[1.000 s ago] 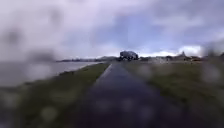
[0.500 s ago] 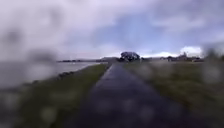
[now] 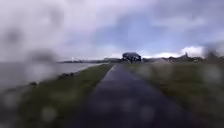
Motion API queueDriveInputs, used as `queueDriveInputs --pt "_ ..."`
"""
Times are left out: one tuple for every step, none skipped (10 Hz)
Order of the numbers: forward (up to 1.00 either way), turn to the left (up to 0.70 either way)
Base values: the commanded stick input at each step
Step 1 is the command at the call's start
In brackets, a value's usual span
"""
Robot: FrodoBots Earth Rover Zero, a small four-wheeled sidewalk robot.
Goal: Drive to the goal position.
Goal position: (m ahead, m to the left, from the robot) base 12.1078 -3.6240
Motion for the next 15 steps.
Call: queueDriveInputs --pt "0.7 -0.31" --pt "0.7 -0.17" --pt "0.7 -0.02" --pt "0.7 0.0" --pt "0.7 0.0" --pt "0.7 0.0" --pt "0.7 0.0" --pt "0.7 0.0" --pt "0.7 0.0" --pt "0.7 0.0" --pt "0.7 0.0" --pt "0.7 0.0" --pt "0.7 0.0" --pt "0.7 0.0" --pt "0.7 0.0"
